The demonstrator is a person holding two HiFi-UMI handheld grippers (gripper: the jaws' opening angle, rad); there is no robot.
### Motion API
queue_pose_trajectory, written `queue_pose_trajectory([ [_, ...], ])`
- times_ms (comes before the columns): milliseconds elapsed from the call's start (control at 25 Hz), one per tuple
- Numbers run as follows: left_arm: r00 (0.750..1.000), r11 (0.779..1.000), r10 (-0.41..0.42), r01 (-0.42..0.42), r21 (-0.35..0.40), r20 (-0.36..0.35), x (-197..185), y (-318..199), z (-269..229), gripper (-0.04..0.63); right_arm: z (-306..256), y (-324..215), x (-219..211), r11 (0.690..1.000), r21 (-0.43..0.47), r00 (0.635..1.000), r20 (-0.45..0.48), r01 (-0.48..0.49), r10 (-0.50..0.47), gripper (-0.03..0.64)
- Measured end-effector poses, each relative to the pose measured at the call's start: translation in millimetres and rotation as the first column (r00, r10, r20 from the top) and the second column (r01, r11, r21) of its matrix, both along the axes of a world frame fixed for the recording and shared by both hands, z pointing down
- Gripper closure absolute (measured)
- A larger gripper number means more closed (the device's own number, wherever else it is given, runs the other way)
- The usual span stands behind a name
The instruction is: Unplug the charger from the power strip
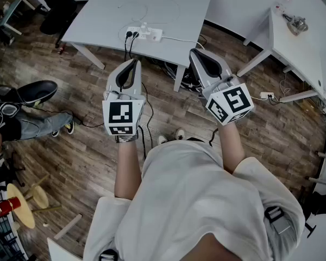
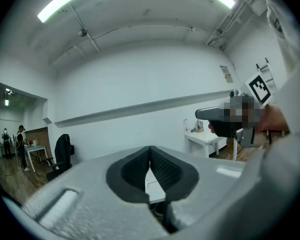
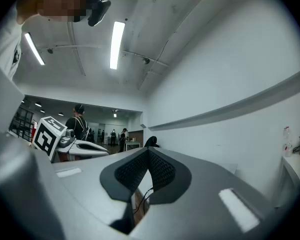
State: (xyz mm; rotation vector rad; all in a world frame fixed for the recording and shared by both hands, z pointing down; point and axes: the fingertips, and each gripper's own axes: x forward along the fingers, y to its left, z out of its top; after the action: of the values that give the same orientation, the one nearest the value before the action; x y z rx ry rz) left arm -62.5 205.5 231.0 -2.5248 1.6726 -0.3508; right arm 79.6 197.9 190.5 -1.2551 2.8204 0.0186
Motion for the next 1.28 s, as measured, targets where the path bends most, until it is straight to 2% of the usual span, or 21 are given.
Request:
queue_pose_trajectory([
  [160,1.000,1.000,-0.005,0.005,0.000,0.003,9.4,-5.7,-0.5,0.591,1.0,-6.1,6.9,1.000,0.005,1.000,0.001,-0.004,0.004,0.615],
  [320,1.000,1.000,-0.011,0.011,-0.008,0.004,20.5,-12.7,3.7,0.591,-8.6,-12.6,19.3,1.000,0.026,0.997,0.070,0.015,-0.017,0.615],
  [480,0.999,0.999,-0.031,0.030,-0.028,-0.034,30.3,-20.9,12.7,0.591,-2.0,-20.1,29.4,0.998,0.040,0.998,0.022,0.058,-0.059,0.615],
  [600,0.997,0.997,-0.064,0.062,-0.044,-0.044,32.2,-24.3,22.2,0.591,11.6,-25.7,36.6,0.996,0.013,0.996,-0.012,0.093,-0.093,0.615],
  [800,0.992,0.992,-0.115,0.111,-0.067,-0.052,30.7,-36.6,36.4,0.591,33.1,-46.2,51.4,0.996,-0.036,0.996,-0.003,0.085,-0.085,0.615],
  [920,0.992,0.990,-0.117,0.113,-0.080,-0.050,32.5,-50.2,42.9,0.591,41.4,-61.8,54.0,0.996,-0.051,0.997,-0.012,0.075,-0.075,0.615],
  [1080,0.993,0.991,-0.109,0.105,-0.086,-0.053,33.4,-75.5,50.2,0.591,49.7,-87.1,48.2,0.992,-0.072,0.994,0.014,0.106,-0.106,0.615],
  [1280,0.992,0.990,-0.108,0.101,-0.100,-0.071,21.2,-122.6,61.5,0.591,56.1,-136.3,31.0,0.992,-0.075,0.994,-0.034,0.097,-0.100,0.615],
])
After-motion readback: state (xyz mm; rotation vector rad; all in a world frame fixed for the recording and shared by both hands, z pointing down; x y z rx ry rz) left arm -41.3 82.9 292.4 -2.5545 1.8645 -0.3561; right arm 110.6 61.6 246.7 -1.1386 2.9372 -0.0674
